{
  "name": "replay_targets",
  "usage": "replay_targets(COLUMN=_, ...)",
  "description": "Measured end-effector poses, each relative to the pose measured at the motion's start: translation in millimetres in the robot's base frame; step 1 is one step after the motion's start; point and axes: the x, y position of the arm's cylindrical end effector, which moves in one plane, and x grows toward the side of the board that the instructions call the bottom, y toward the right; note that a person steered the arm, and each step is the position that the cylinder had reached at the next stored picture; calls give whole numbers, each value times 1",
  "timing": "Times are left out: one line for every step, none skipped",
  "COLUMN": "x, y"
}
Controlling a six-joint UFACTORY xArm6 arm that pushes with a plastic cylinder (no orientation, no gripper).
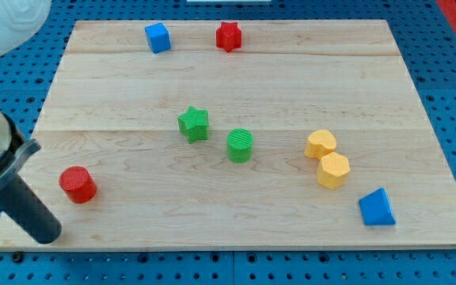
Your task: Slide red circle into blue cube
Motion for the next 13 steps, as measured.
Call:
replay_targets(x=-57, y=0)
replay_targets(x=-99, y=1)
replay_targets(x=-55, y=5)
replay_targets(x=-52, y=20)
replay_targets(x=-95, y=20)
replay_targets(x=-128, y=25)
replay_targets(x=-127, y=51)
replay_targets(x=-117, y=72)
replay_targets(x=-154, y=71)
replay_targets(x=-202, y=65)
replay_targets(x=-241, y=65)
replay_targets(x=-276, y=60)
replay_targets(x=-311, y=59)
